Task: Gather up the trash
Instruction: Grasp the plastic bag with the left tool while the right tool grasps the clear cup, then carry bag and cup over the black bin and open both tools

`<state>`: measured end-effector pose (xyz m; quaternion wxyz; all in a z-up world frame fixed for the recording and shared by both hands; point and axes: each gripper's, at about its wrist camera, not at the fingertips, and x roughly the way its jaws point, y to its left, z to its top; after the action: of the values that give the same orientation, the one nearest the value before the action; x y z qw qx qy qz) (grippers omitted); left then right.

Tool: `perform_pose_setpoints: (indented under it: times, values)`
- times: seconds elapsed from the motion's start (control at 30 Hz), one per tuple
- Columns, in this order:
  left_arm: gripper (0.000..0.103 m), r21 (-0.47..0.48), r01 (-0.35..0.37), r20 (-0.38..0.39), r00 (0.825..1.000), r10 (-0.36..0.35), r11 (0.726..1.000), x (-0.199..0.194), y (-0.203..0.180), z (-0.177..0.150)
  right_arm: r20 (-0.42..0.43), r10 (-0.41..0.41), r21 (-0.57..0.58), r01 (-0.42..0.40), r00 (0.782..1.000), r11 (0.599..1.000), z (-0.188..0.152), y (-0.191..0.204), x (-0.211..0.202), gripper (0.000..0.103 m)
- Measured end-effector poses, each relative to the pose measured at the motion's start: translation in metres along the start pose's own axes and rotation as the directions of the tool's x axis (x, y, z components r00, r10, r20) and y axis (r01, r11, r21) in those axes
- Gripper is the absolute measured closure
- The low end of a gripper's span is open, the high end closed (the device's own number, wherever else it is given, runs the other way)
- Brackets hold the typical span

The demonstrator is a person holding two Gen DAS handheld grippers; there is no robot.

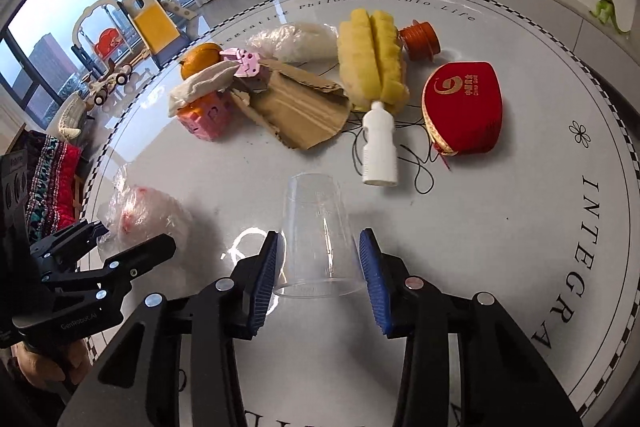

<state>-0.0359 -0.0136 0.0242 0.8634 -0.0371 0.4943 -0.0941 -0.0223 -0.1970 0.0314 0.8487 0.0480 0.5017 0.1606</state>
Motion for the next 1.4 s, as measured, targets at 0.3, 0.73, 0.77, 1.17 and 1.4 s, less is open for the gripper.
perform_pose_setpoints:
  times: [0.3, 0.73, 0.77, 1.17, 1.4]
  values:
    - [0.042, -0.006, -0.028, 0.066, 0.997, 0.029, 1.0, -0.062, 0.026, -0.048, 0.006, 0.051, -0.074, -0.051, 0.999, 0.996, -0.017, 0.067, -0.012, 0.06]
    - [0.042, -0.114, -0.096, 0.111, 0.988, 0.108, 0.989, -0.117, 0.088, -0.111, -0.027, 0.14, -0.206, -0.142, 0.99, 0.968, -0.051, 0.172, -0.014, 0.06]
    - [0.041, -0.125, -0.105, 0.112, 0.986, 0.12, 0.986, -0.12, 0.094, -0.117, -0.033, 0.149, -0.219, -0.152, 0.988, 0.964, -0.055, 0.181, -0.013, 0.06]
    - [0.041, -0.282, -0.215, 0.1, 0.963, 0.251, 0.935, -0.163, 0.164, -0.192, -0.124, 0.229, -0.376, -0.26, 0.965, 0.889, -0.096, 0.289, -0.001, 0.06]
    - [0.041, -0.39, -0.266, 0.067, 0.946, 0.316, 0.881, -0.18, 0.205, -0.232, -0.2, 0.265, -0.444, -0.328, 0.943, 0.834, -0.124, 0.349, 0.011, 0.06]
